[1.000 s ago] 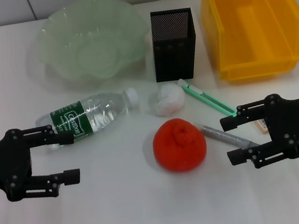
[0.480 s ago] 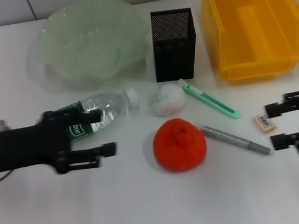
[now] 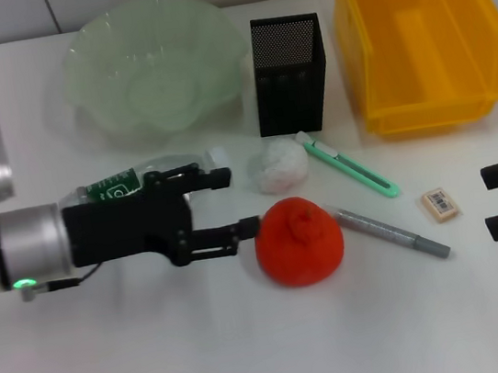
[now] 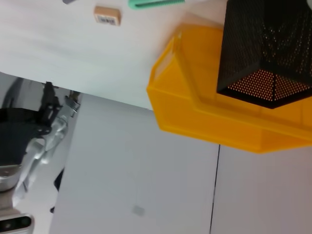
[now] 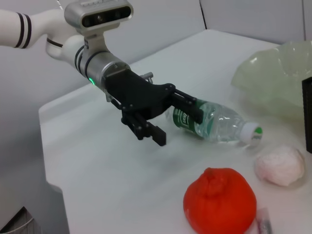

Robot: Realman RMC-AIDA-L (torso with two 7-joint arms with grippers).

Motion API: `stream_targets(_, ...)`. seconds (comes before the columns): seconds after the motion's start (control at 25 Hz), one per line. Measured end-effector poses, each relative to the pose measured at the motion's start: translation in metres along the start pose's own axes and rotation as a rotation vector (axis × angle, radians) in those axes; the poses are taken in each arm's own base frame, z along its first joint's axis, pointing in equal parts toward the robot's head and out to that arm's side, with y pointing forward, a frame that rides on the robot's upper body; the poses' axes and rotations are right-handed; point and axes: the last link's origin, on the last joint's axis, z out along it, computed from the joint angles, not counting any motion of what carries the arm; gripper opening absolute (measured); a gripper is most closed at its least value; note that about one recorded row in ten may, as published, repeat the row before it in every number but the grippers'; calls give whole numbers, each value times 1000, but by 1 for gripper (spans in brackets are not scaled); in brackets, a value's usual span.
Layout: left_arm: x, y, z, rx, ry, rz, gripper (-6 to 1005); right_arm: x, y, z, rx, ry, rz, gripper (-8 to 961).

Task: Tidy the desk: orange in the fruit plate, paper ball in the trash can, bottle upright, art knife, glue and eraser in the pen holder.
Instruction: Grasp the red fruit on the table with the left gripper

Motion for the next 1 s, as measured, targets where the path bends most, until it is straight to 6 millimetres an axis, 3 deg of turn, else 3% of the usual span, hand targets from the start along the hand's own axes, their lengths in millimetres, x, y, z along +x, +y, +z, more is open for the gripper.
stream_targets(0.28, -6, 2, 33, 3, -13, -30, 791, -8, -2, -1, 10, 19, 9, 726)
stream_targets(1.0, -27, 15, 64, 49, -51, 85, 781, -21, -7, 6, 31, 53, 9, 726)
